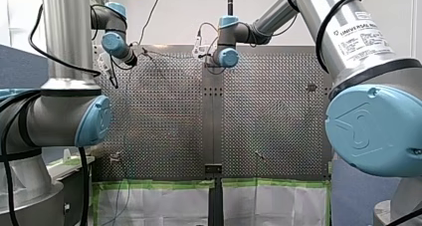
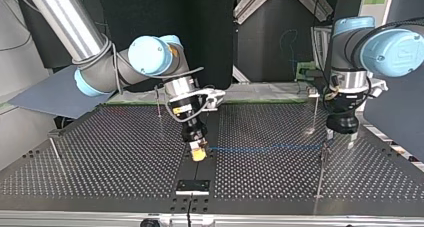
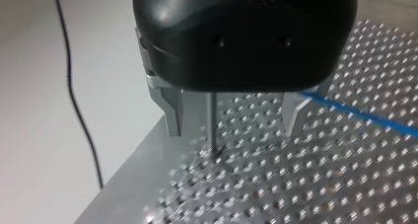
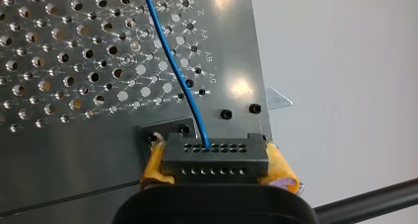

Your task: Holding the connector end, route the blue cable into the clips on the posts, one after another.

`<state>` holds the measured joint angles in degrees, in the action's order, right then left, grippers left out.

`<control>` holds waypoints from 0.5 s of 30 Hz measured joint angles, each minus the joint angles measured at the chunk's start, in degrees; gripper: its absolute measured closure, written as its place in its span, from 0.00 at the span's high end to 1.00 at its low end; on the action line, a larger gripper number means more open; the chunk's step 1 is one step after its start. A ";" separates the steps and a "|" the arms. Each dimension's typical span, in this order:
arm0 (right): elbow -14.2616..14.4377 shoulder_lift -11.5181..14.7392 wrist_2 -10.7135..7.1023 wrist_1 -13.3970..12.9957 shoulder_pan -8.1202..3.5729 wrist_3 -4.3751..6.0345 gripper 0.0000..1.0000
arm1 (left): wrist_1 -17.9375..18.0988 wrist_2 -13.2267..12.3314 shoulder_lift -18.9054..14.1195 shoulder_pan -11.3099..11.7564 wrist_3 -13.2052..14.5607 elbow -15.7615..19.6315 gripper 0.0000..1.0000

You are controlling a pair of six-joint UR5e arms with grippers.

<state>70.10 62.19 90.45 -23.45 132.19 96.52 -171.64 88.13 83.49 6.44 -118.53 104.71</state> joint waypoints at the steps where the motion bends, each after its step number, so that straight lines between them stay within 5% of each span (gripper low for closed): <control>1: 0.00 0.00 0.00 0.05 0.00 0.00 0.00 | -0.64 0.38 -0.18 -0.58 0.20 0.08 1.00; 7: 0.00 0.03 0.02 0.30 0.04 0.00 0.00 | -3.84 2.14 -1.85 -3.40 1.12 0.17 1.00; 15: 0.00 0.08 0.00 0.83 0.04 -0.12 0.00 | -7.94 4.35 -4.88 -4.45 3.03 0.17 1.00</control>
<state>70.10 62.27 90.45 -22.63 132.23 96.40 -179.58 92.48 78.62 1.99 -115.51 104.89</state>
